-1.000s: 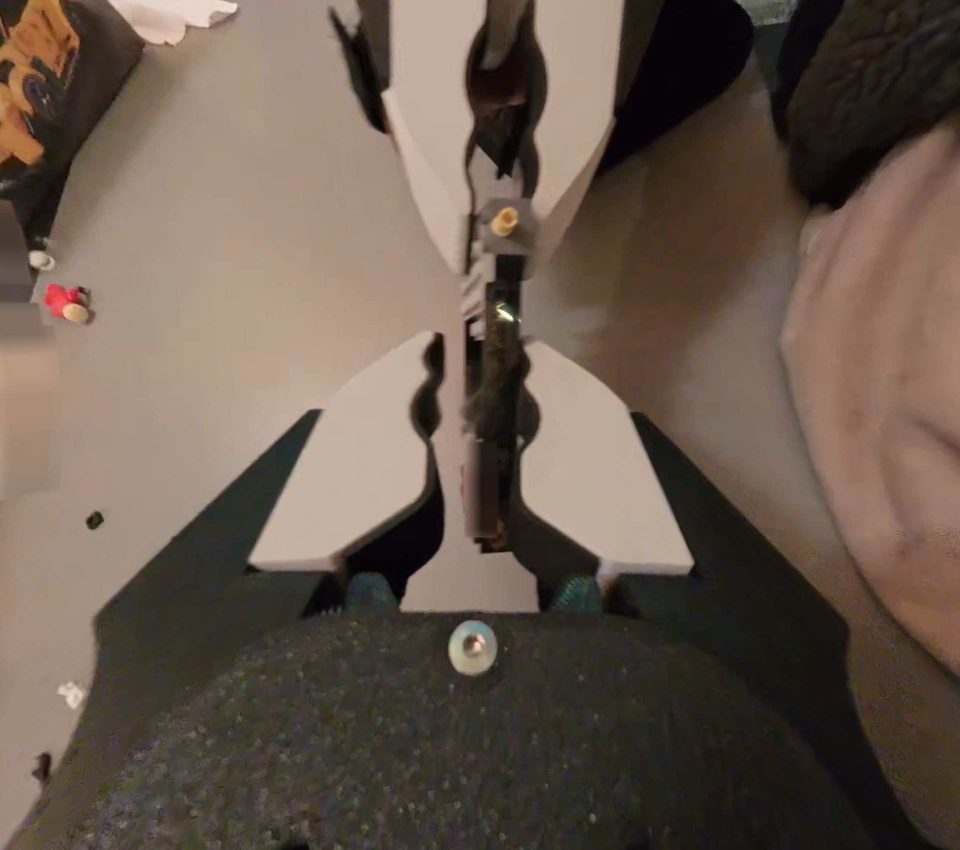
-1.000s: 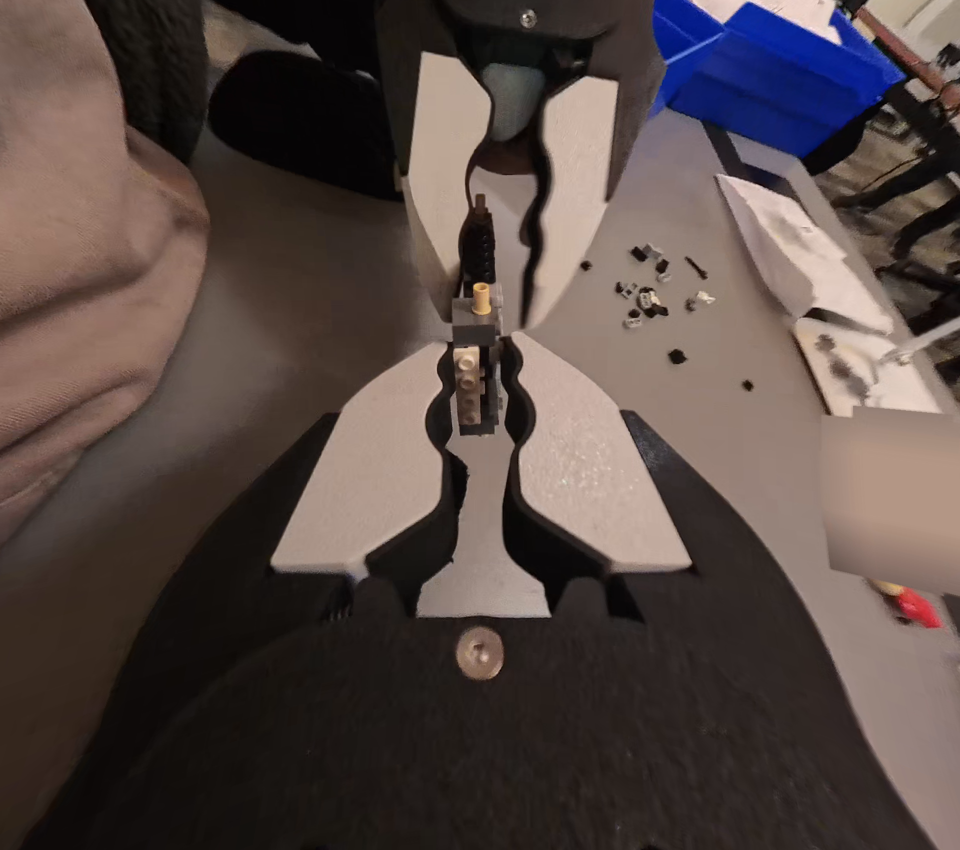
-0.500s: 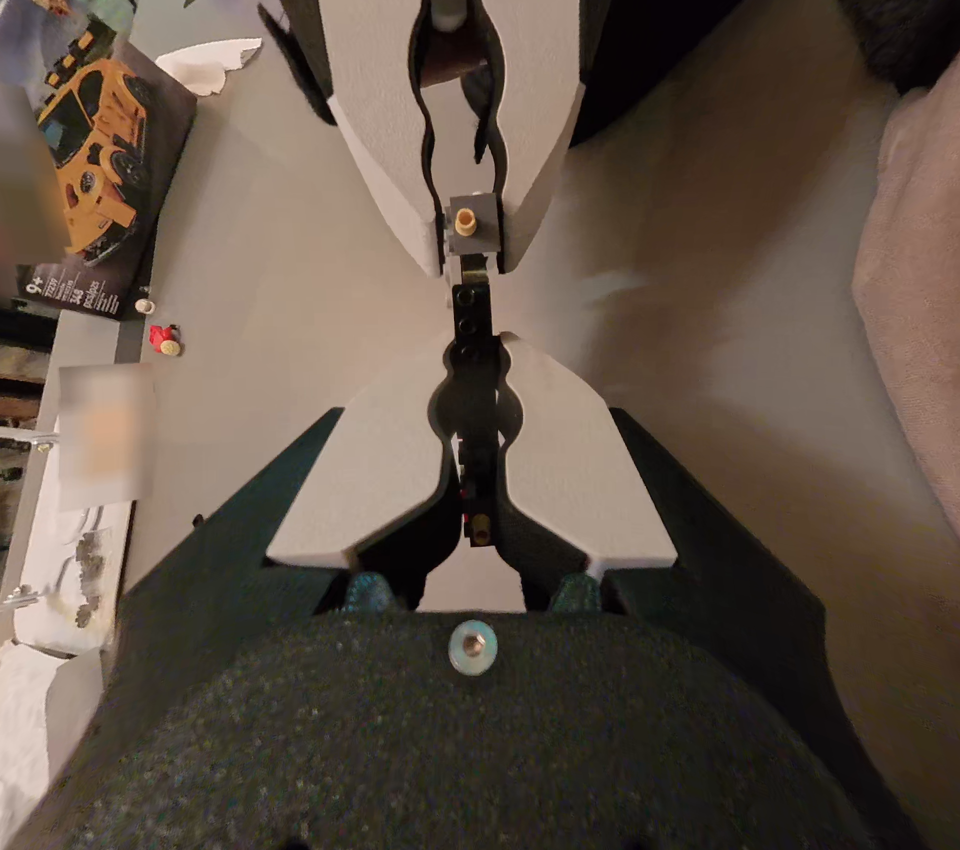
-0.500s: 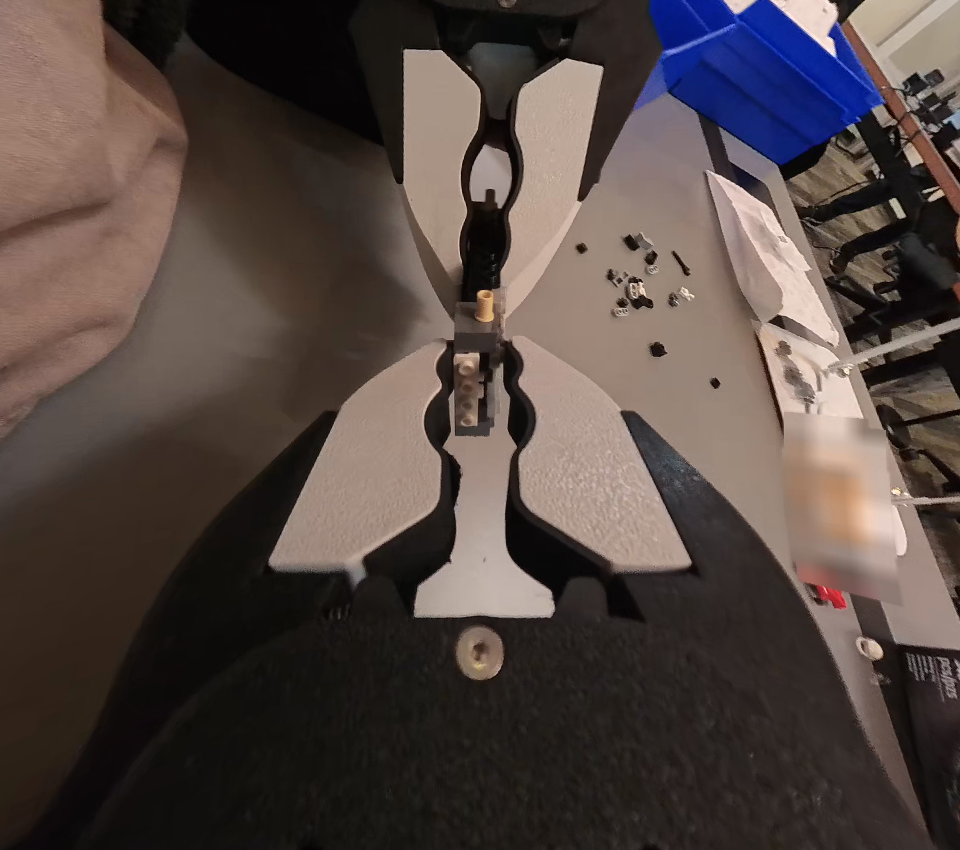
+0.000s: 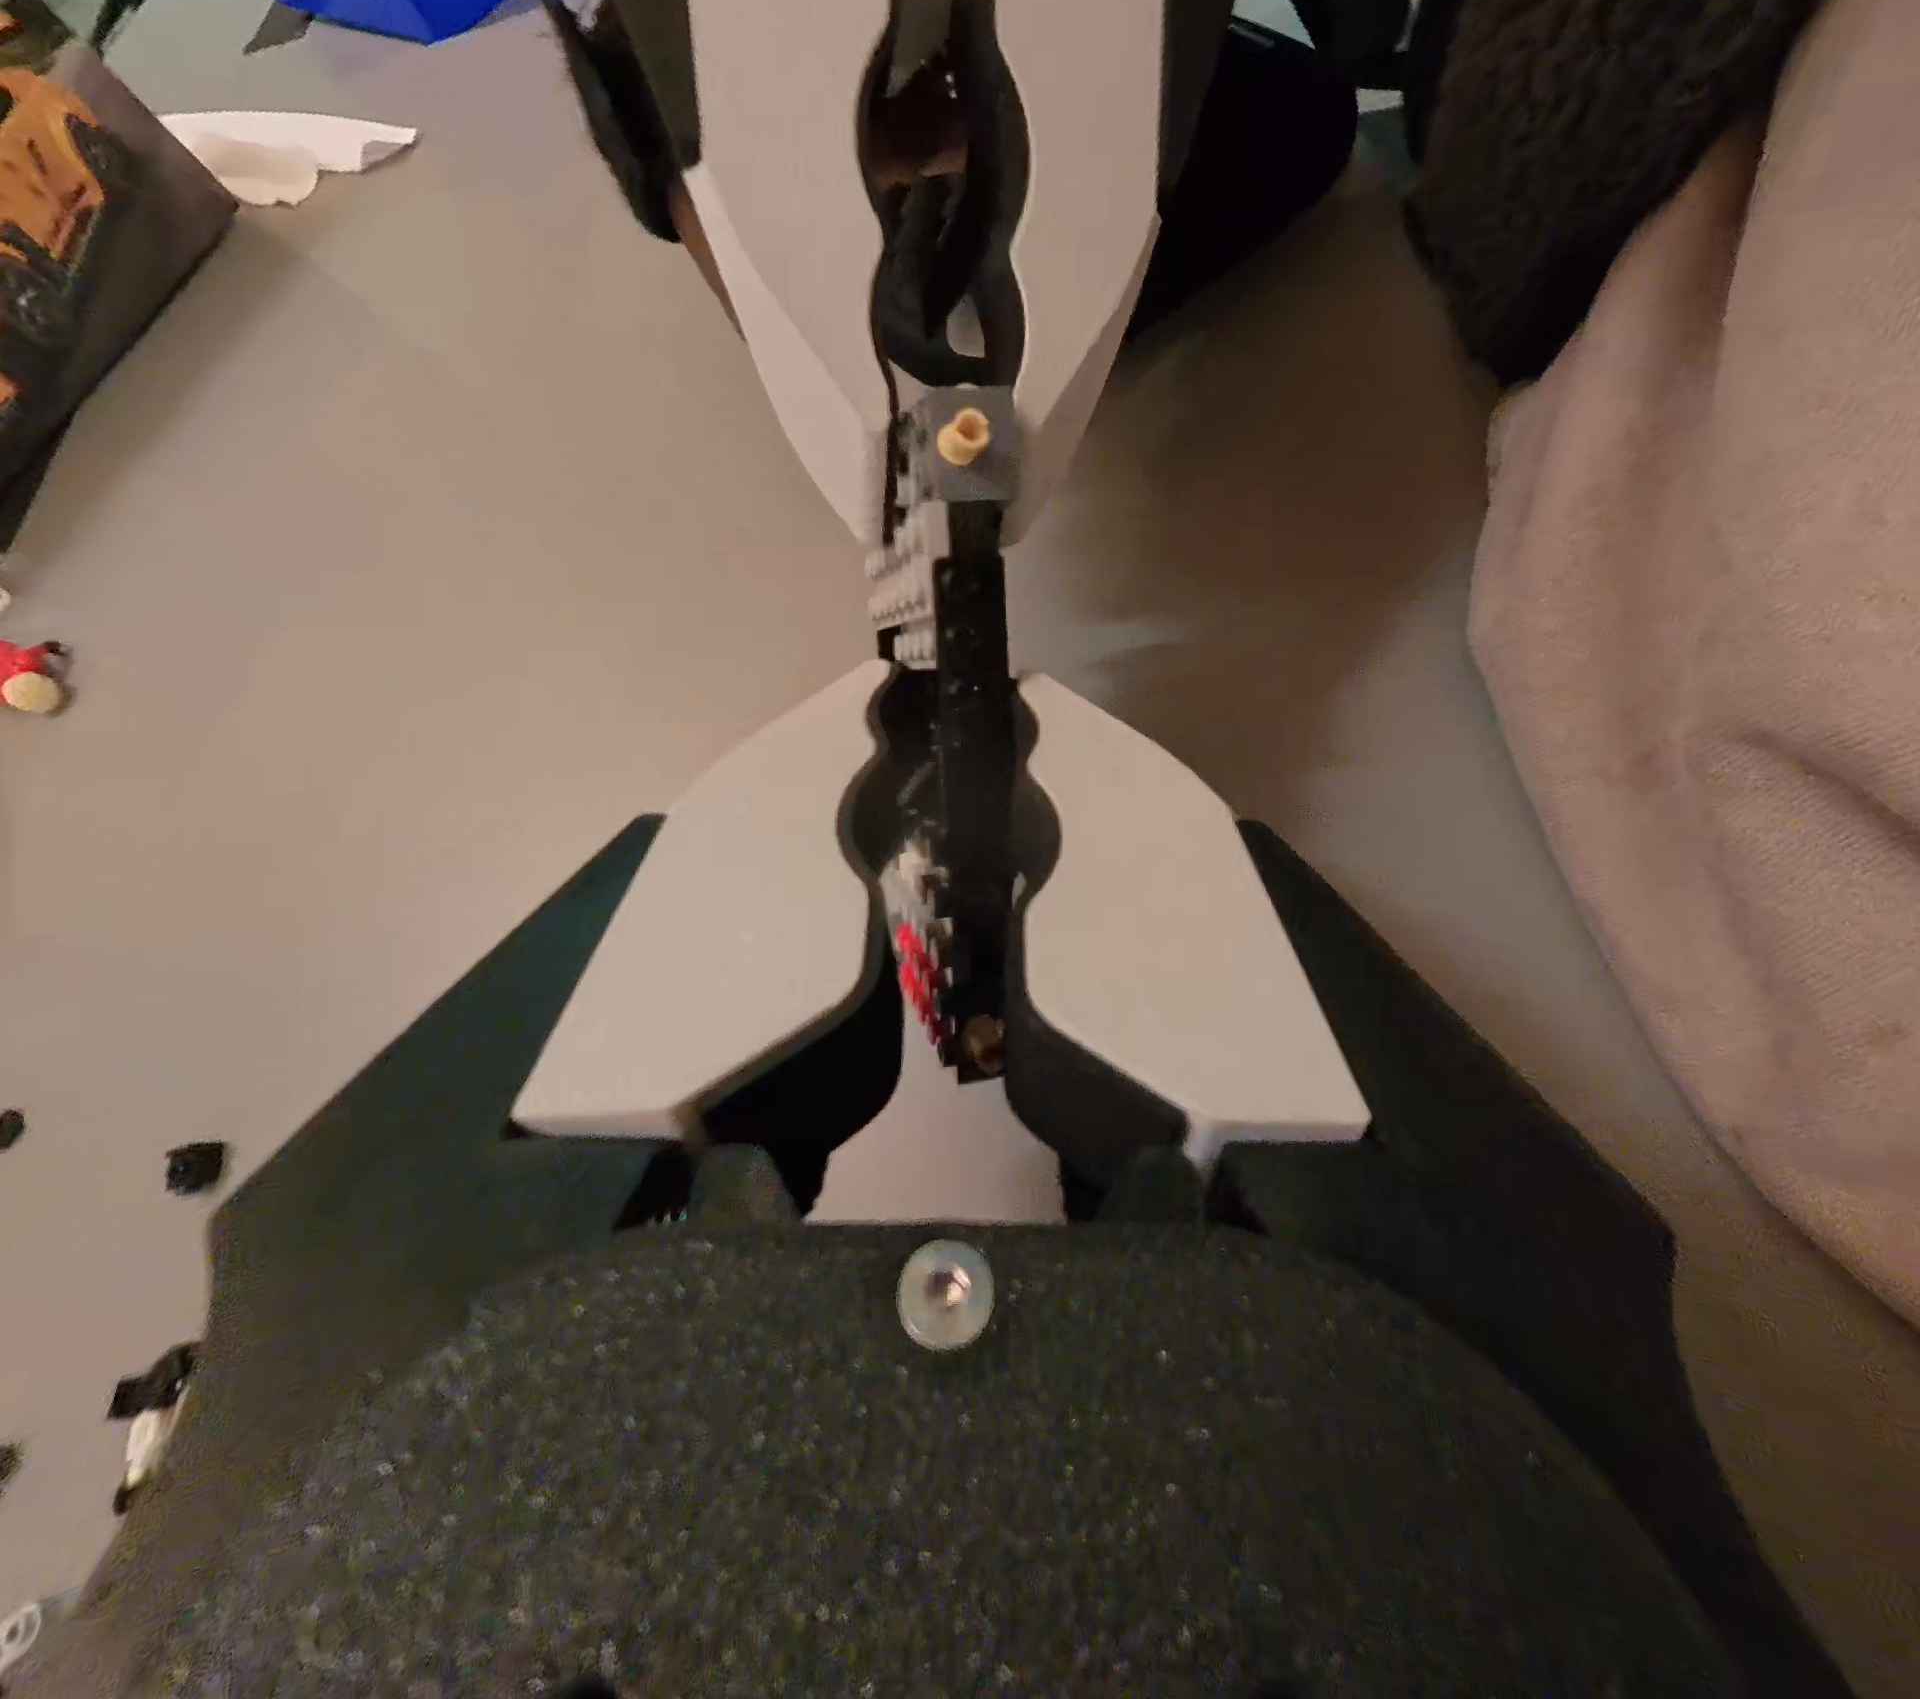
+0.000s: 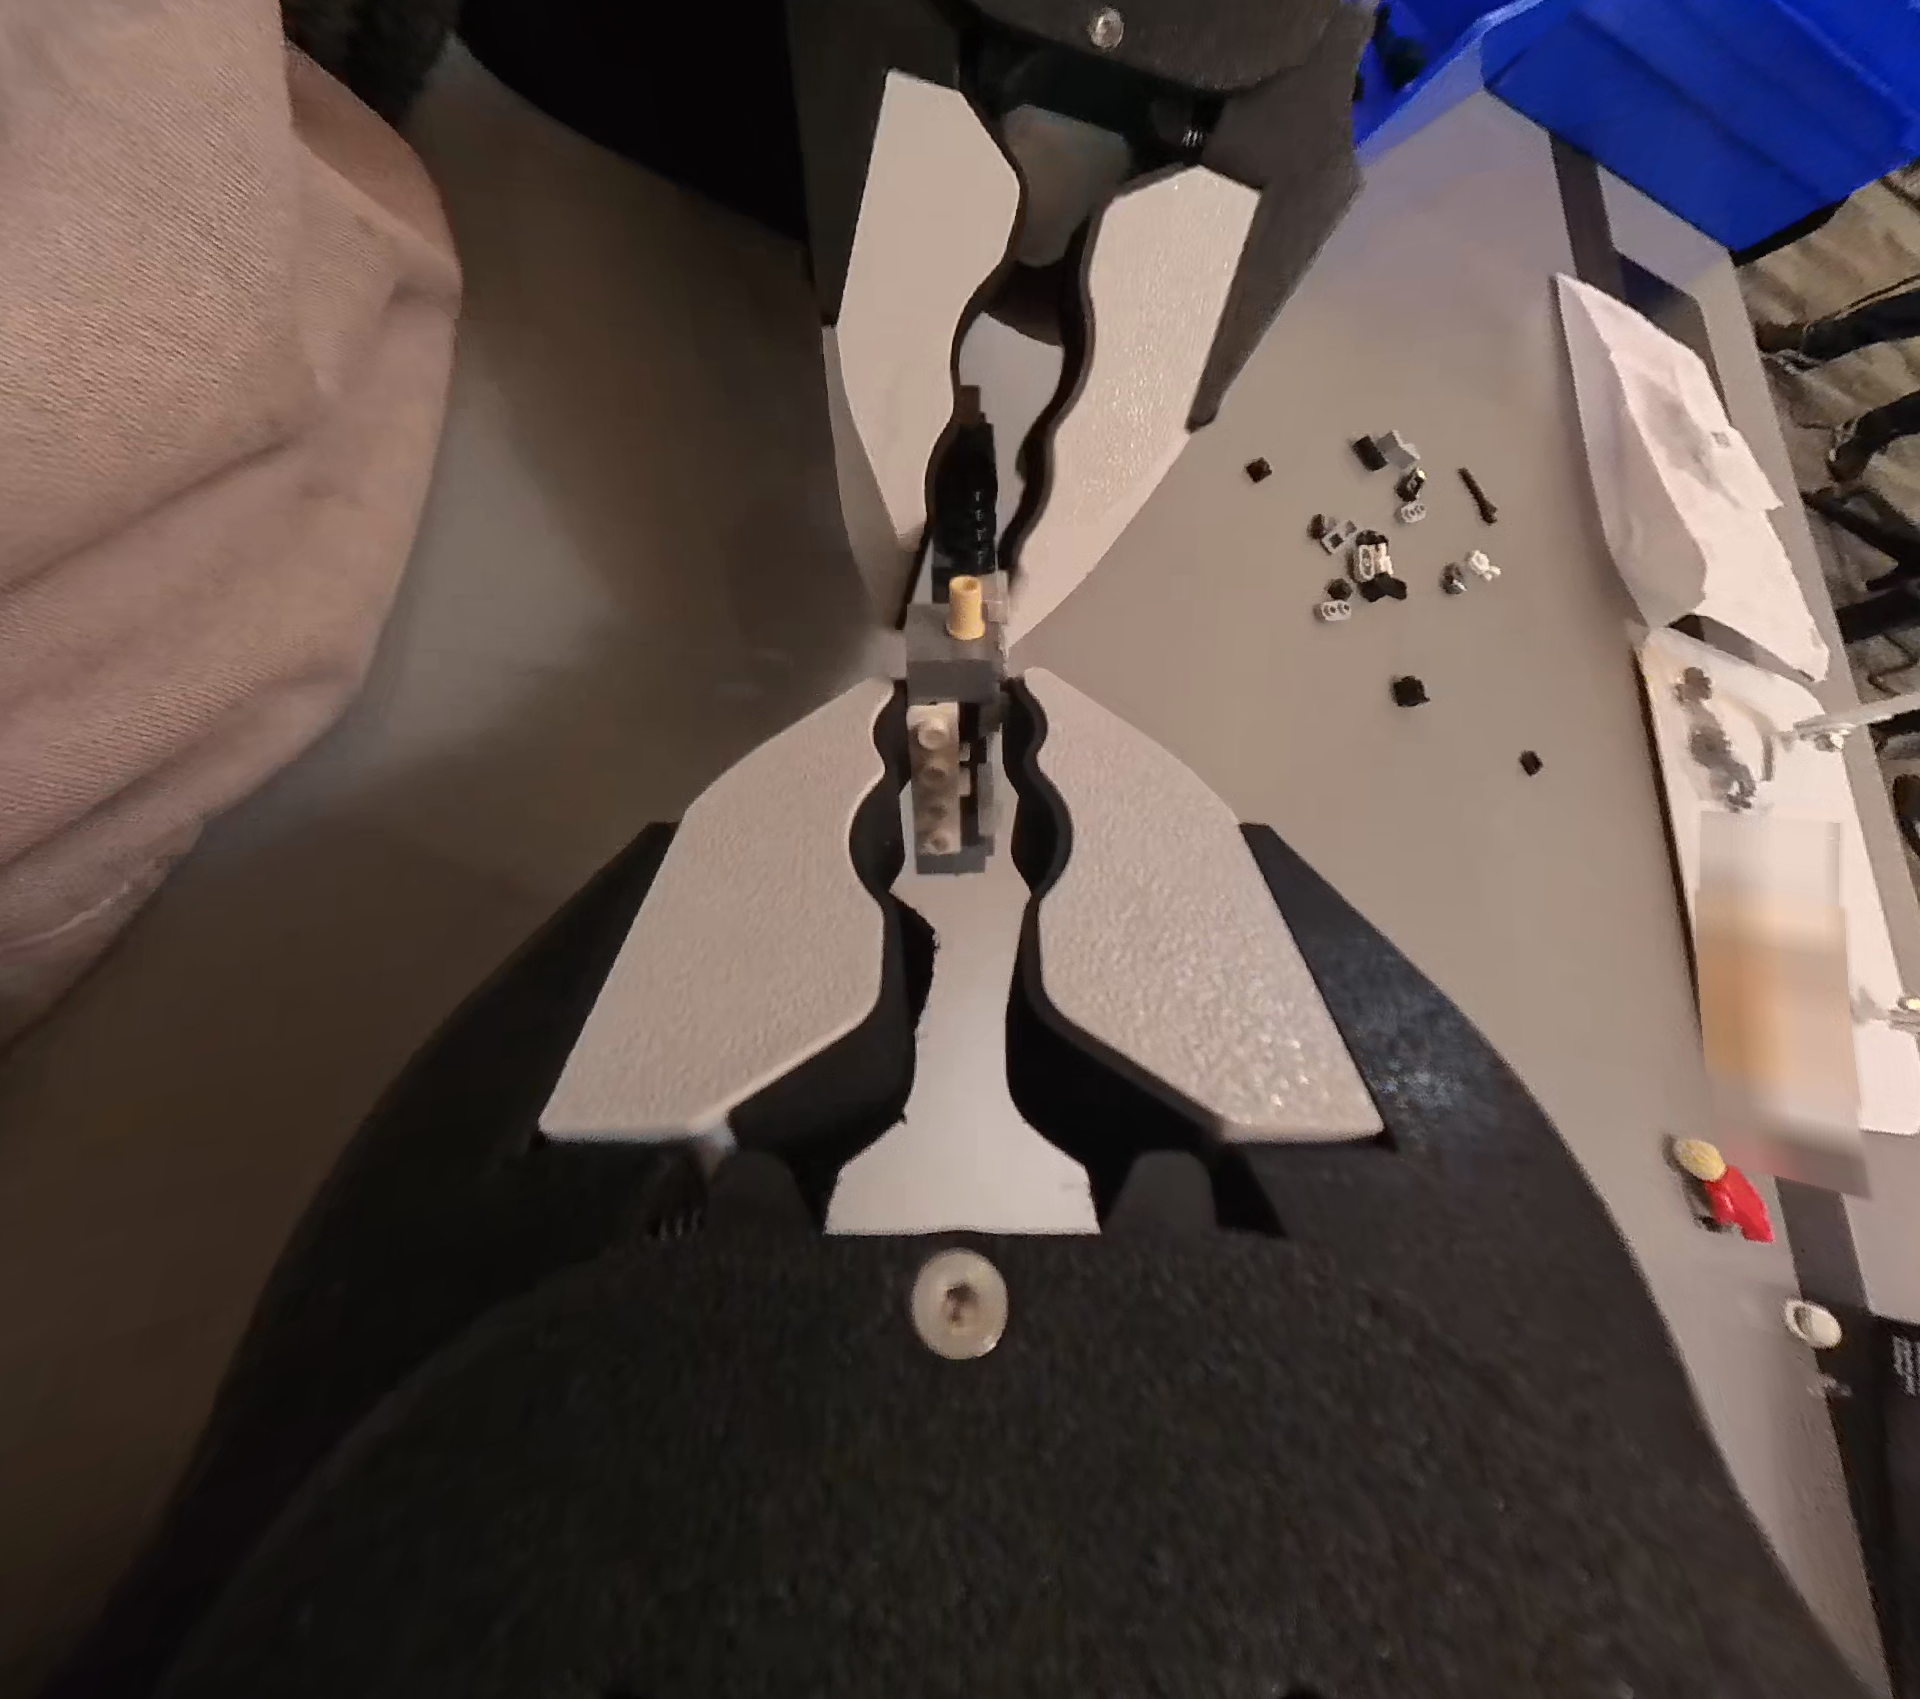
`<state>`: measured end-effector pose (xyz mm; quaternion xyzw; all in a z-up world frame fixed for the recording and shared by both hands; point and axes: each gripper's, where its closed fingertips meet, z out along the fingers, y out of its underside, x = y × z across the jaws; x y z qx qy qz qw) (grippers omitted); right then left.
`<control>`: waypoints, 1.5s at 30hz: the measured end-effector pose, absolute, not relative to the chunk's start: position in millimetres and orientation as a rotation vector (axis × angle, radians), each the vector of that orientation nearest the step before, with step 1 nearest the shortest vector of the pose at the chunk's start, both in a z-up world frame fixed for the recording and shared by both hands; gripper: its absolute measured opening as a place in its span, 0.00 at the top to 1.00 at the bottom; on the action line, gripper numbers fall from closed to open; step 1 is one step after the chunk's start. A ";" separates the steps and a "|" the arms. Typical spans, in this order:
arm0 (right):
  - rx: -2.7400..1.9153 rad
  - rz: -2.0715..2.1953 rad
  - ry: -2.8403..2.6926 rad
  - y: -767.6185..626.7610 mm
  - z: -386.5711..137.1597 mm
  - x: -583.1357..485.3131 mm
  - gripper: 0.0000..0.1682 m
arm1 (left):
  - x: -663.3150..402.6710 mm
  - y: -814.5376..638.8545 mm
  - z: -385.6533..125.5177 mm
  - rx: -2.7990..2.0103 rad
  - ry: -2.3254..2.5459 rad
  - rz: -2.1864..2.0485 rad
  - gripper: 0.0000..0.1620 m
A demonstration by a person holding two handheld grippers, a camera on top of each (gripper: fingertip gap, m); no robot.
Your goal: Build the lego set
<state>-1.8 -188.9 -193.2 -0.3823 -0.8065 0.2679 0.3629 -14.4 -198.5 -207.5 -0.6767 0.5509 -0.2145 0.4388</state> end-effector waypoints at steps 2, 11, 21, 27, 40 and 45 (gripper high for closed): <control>-1.013 0.648 -2.100 -183.8 -197.9 -2.2 0.90 | -16.3 -193.1 -201.2 -1.692 1.315 -0.529 0.80; -1.079 0.511 -2.093 -173.3 -206.9 -10.2 0.90 | -8.7 -176.4 -201.1 -1.715 1.297 -0.323 0.85; -1.101 0.634 -1.991 -175.4 -192.5 -13.2 0.90 | -10.0 -178.1 -189.7 -1.596 1.184 -0.466 0.91; -1.152 0.912 -1.844 -169.3 -172.9 -3.7 0.84 | -13.0 -179.9 -171.1 -1.519 1.048 -0.654 0.91; -1.070 1.358 -1.472 -180.3 -127.0 -11.9 0.90 | -19.6 -184.6 -128.8 -1.332 0.776 -1.017 0.92; -1.086 1.395 -1.458 -181.4 -121.7 -13.8 0.91 | -21.3 -185.9 -123.9 -1.305 0.744 -1.066 0.92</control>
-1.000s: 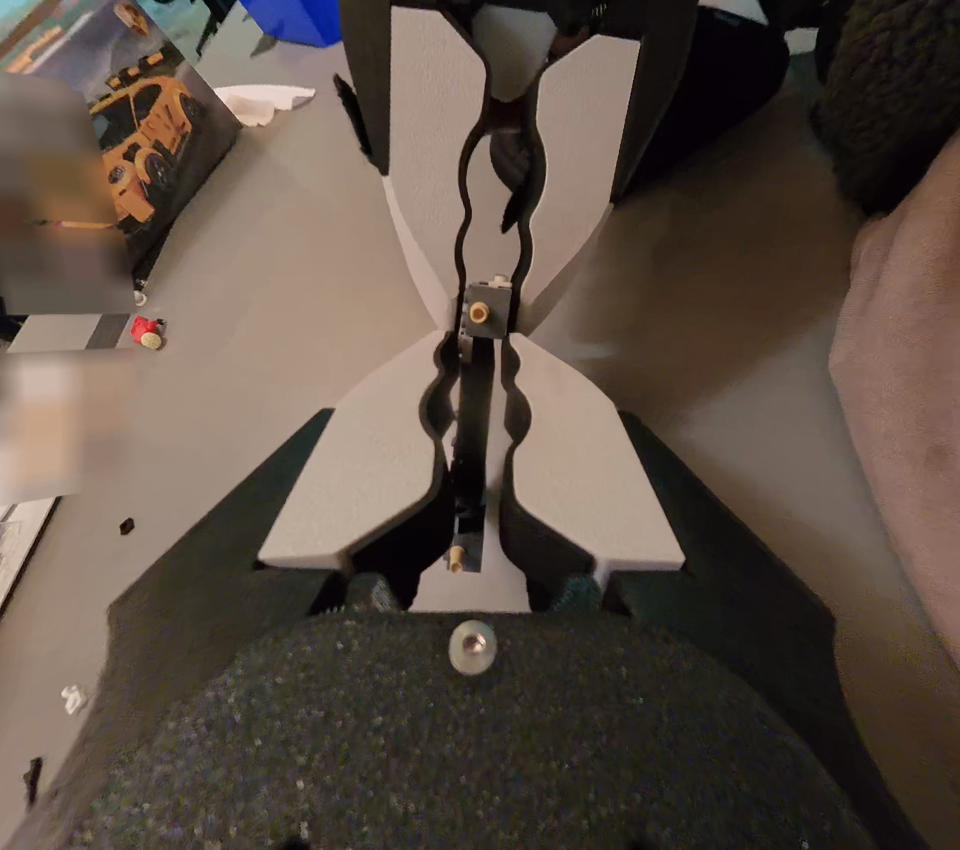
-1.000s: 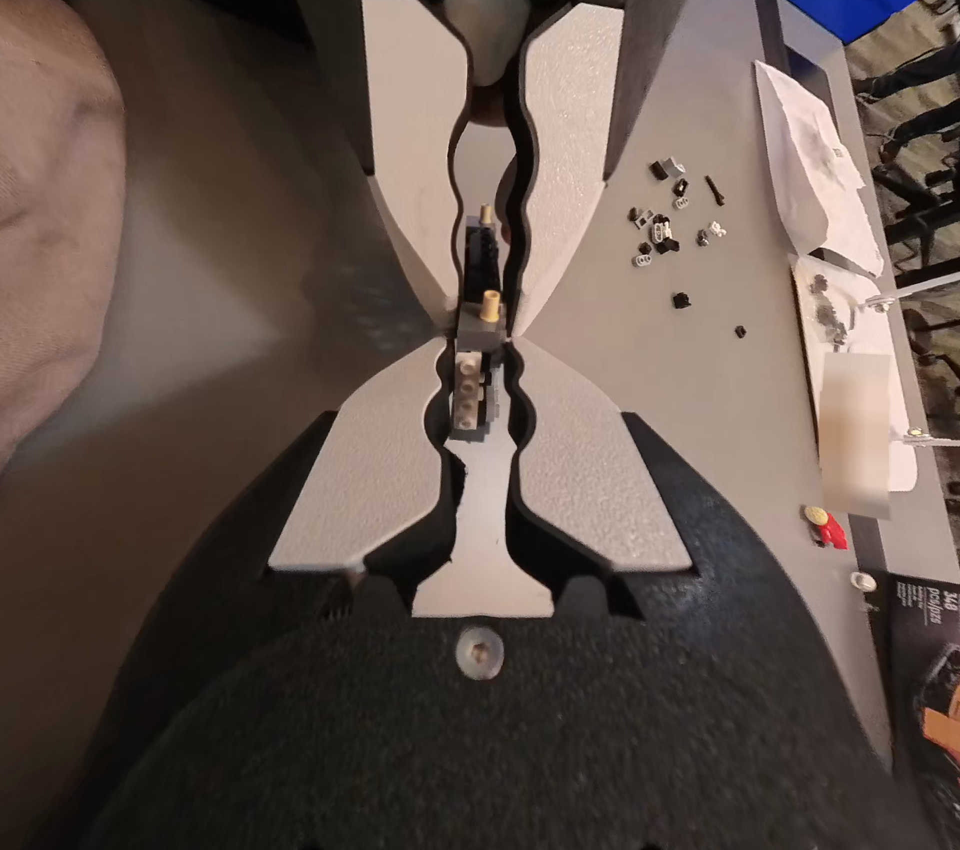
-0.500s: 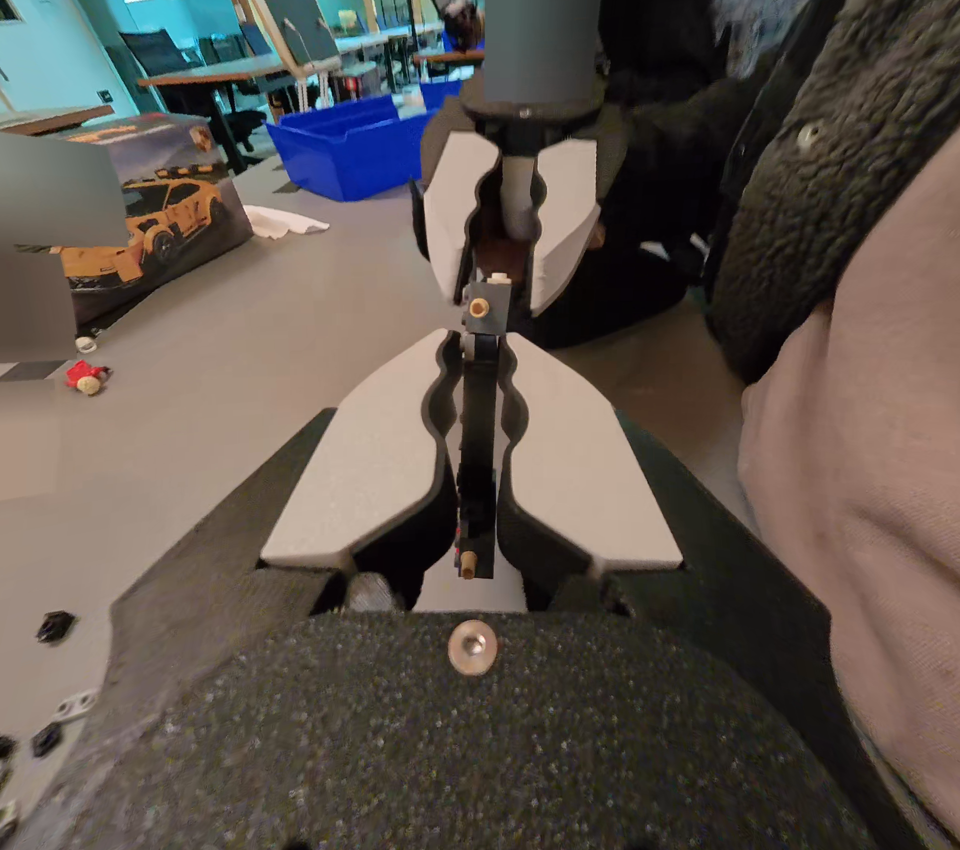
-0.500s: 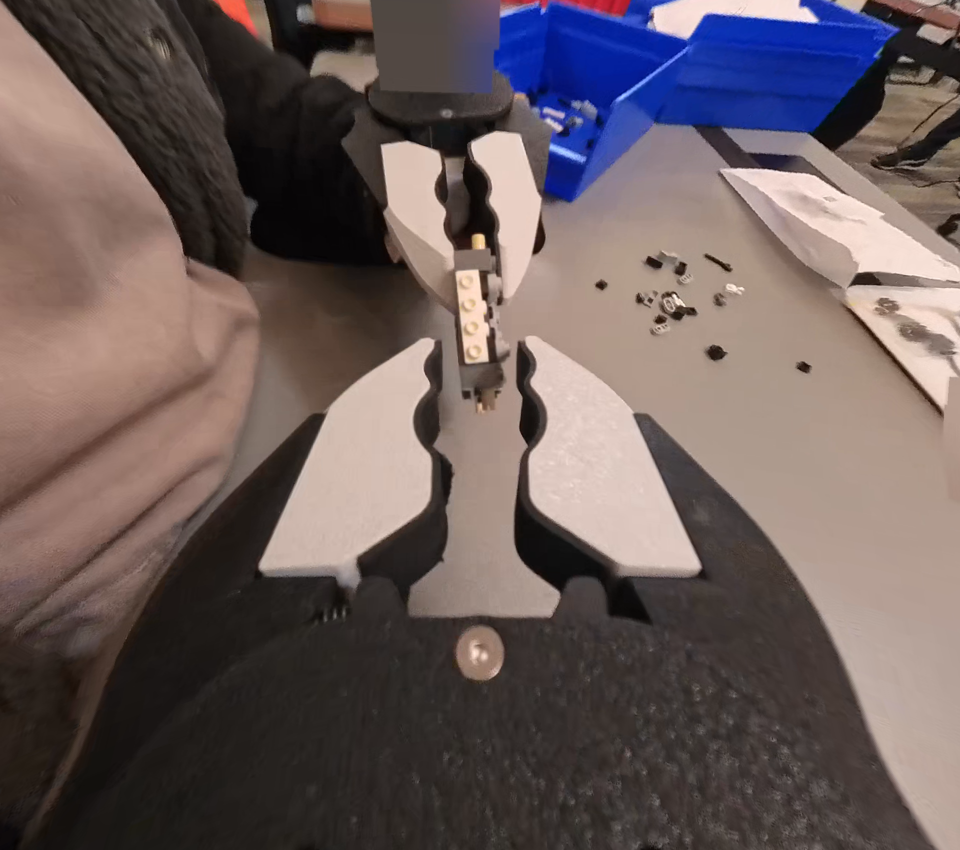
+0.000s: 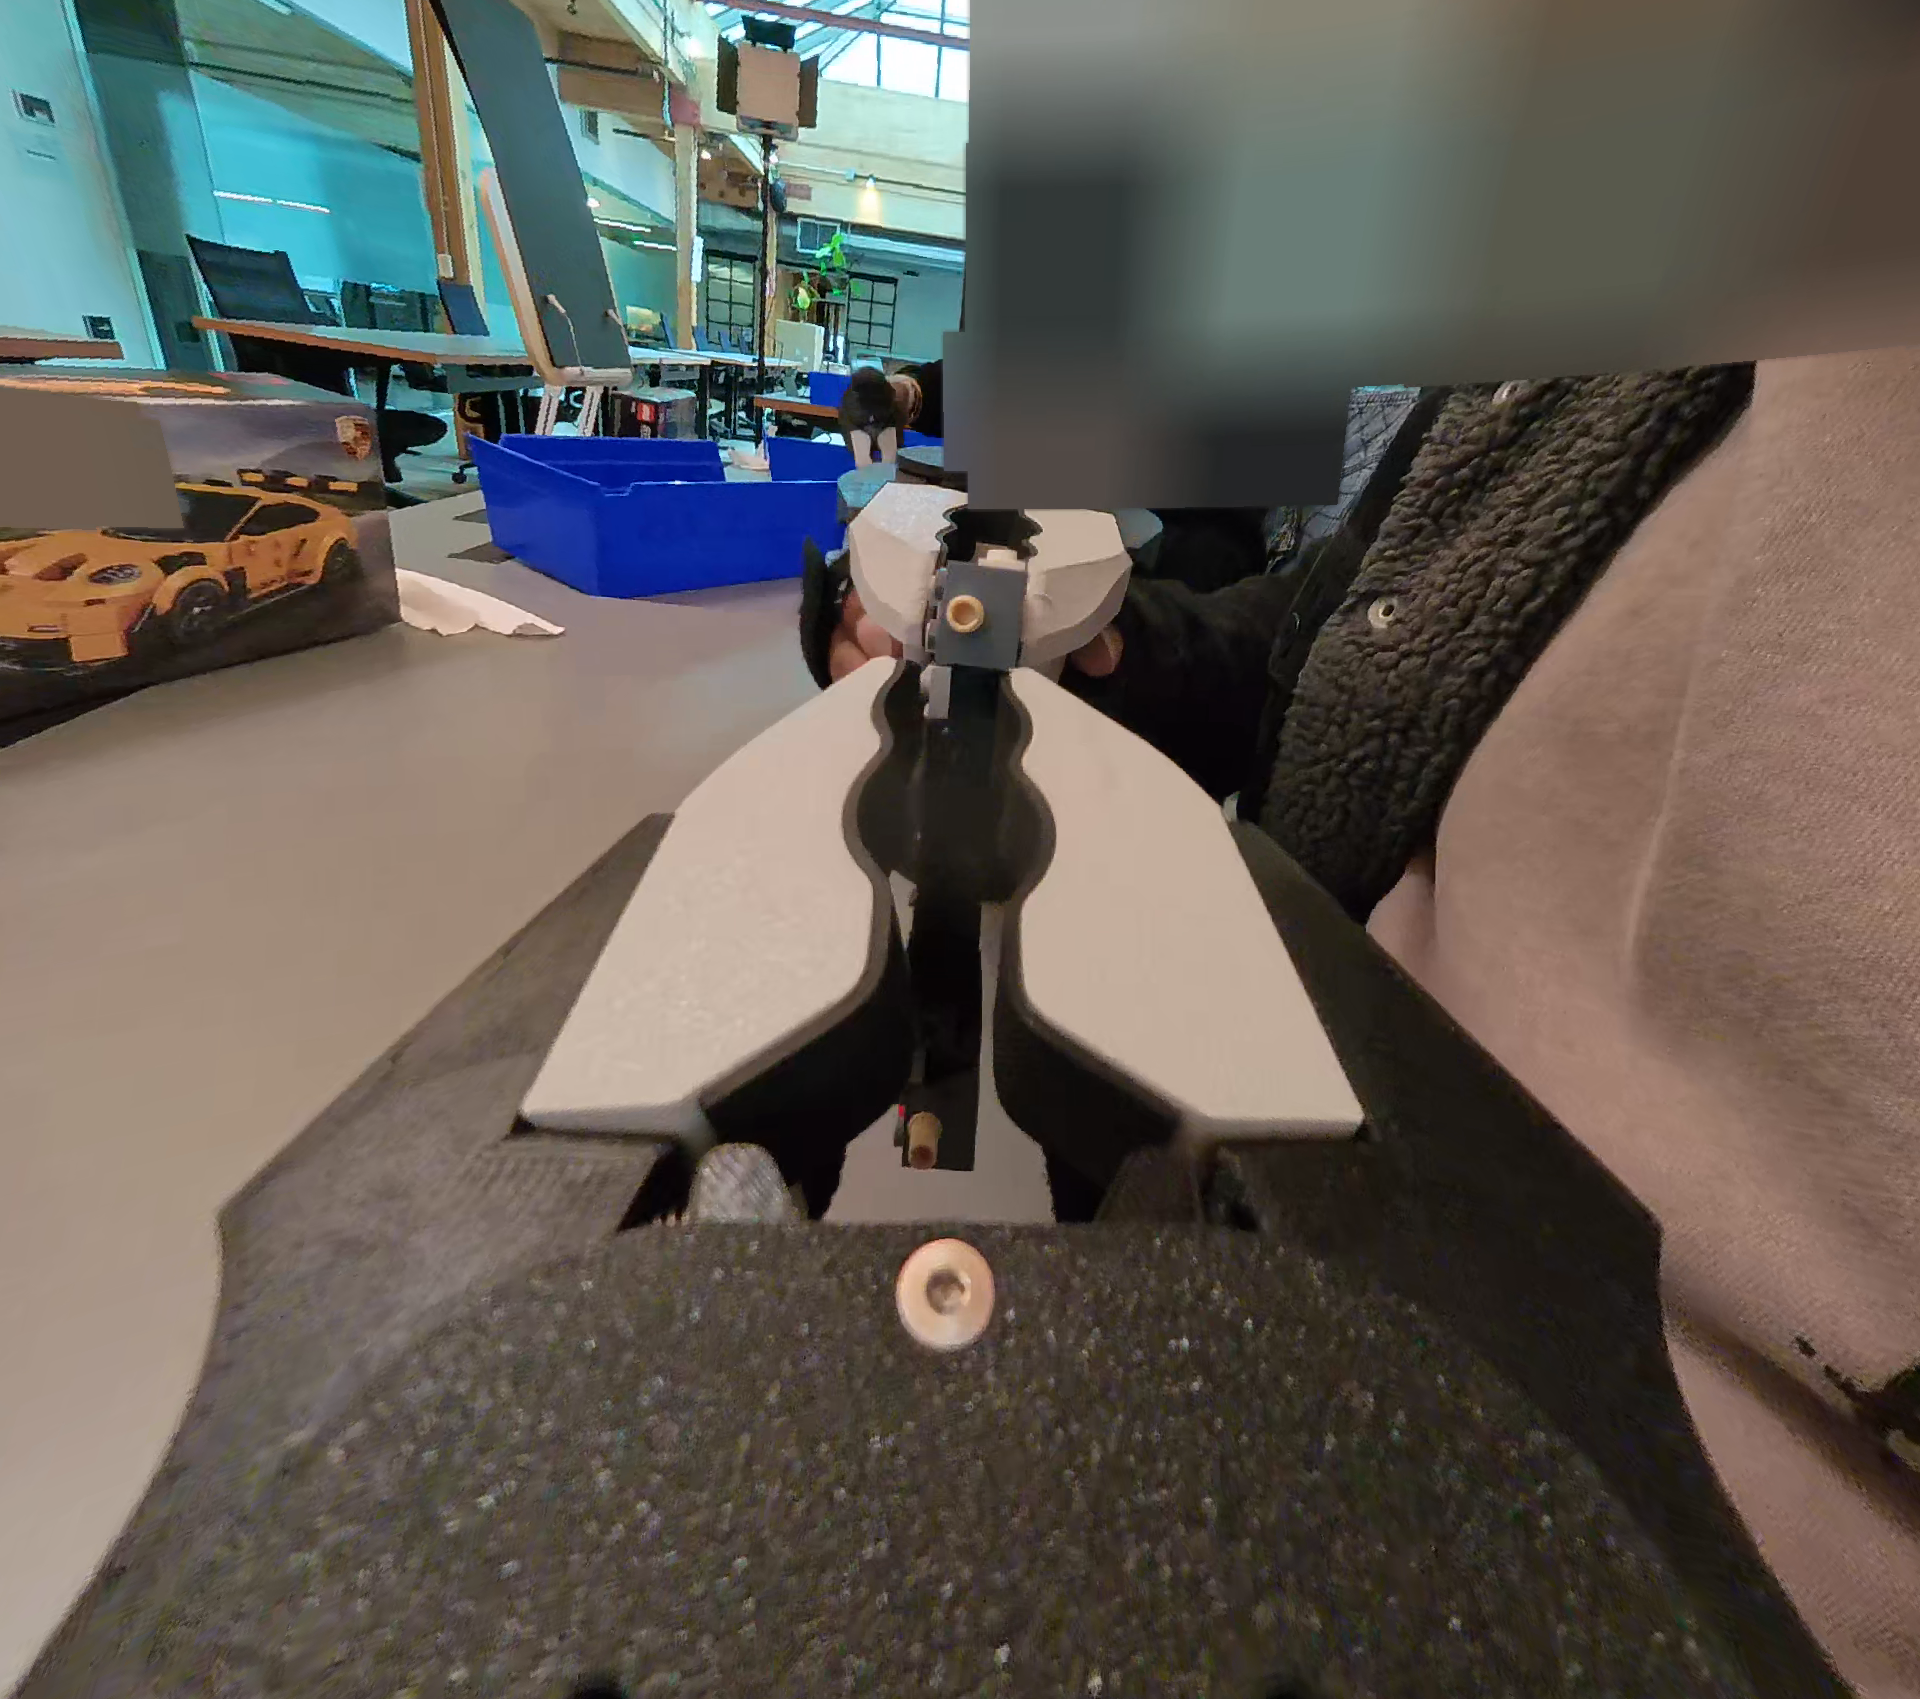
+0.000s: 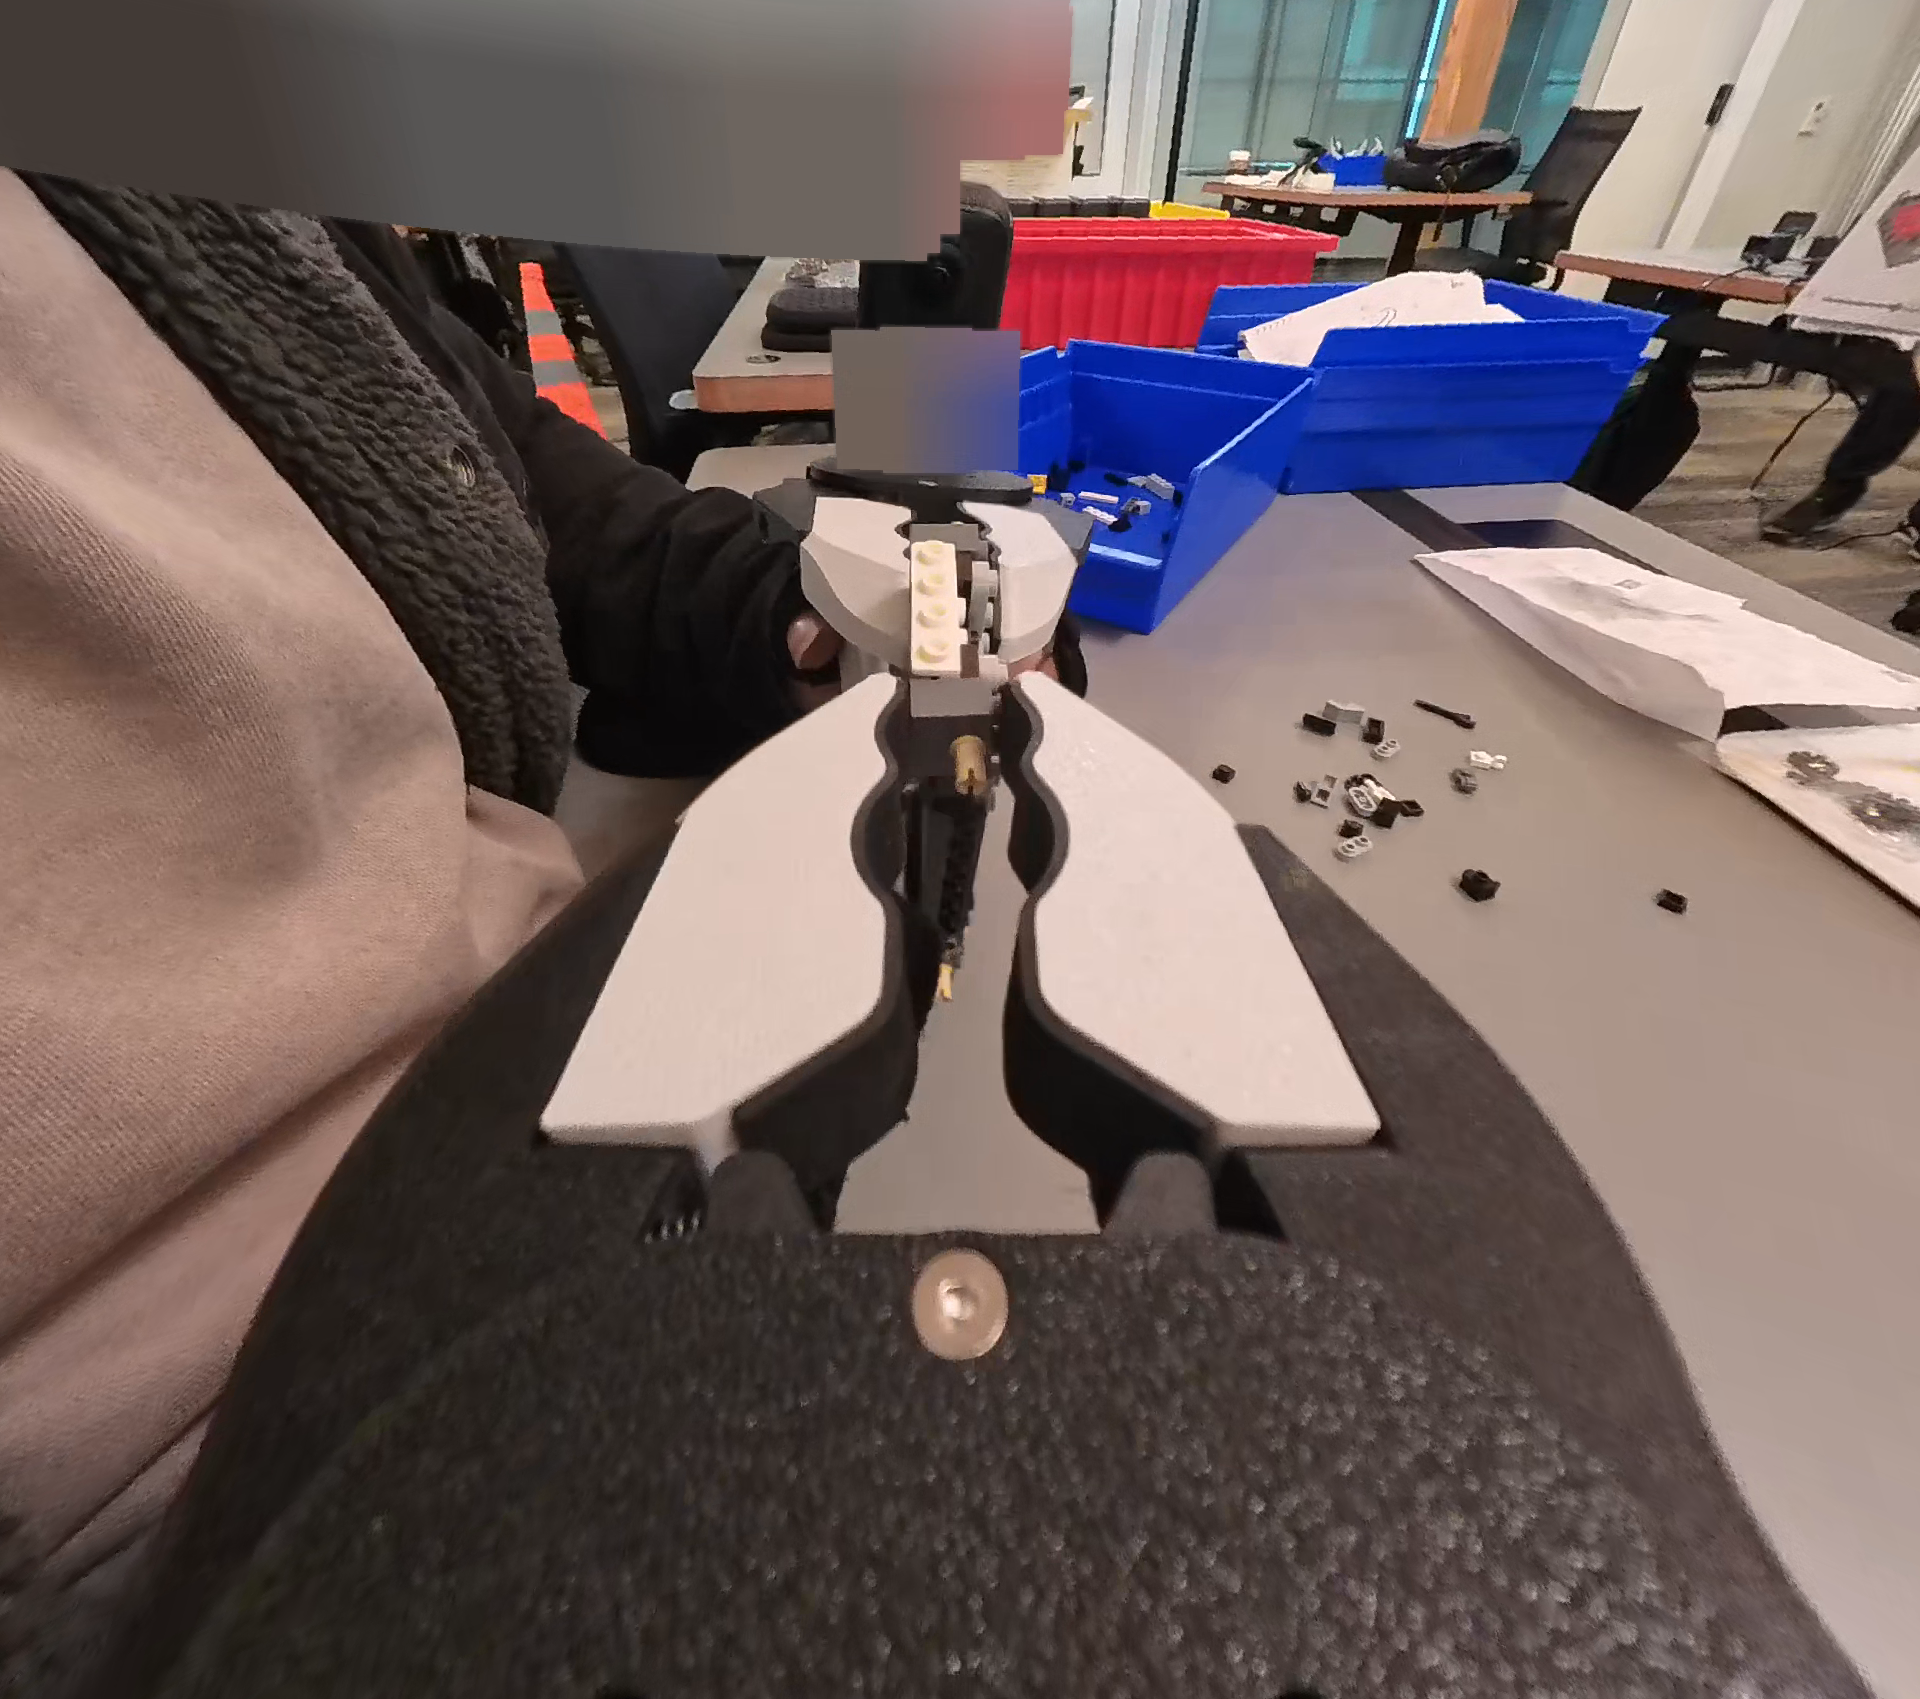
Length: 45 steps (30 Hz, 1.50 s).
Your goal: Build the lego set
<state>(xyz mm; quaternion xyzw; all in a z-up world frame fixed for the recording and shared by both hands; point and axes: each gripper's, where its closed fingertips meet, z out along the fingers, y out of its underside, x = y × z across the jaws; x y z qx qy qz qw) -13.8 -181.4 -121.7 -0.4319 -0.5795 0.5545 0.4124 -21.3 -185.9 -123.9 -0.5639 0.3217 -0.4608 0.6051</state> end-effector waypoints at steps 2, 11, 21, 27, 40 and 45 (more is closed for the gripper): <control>-1.100 1.389 -1.463 -180.7 -123.0 -13.9 0.91 | -21.3 -185.4 -125.1 -1.318 0.741 -1.075 0.91; -1.152 1.297 -1.496 -176.7 -130.4 -15.5 0.91 | -22.8 -185.5 -128.5 -1.408 0.801 -1.058 0.79; -1.110 1.293 -1.573 -186.8 -140.3 -13.2 0.91 | -17.6 -192.4 -131.8 -1.471 0.960 -0.991 0.90; -1.020 1.250 -1.604 -194.8 -136.1 -8.9 0.91 | -13.6 -200.6 -130.7 -1.472 1.025 -0.959 0.90; -1.020 1.285 -1.614 -198.3 -135.4 -7.0 0.91 | -11.3 -204.5 -130.2 -1.437 1.018 -0.925 0.90; -1.027 1.281 -1.636 -200.4 -138.6 -7.5 0.91 | -11.9 -206.4 -133.4 -1.416 1.117 -0.784 0.89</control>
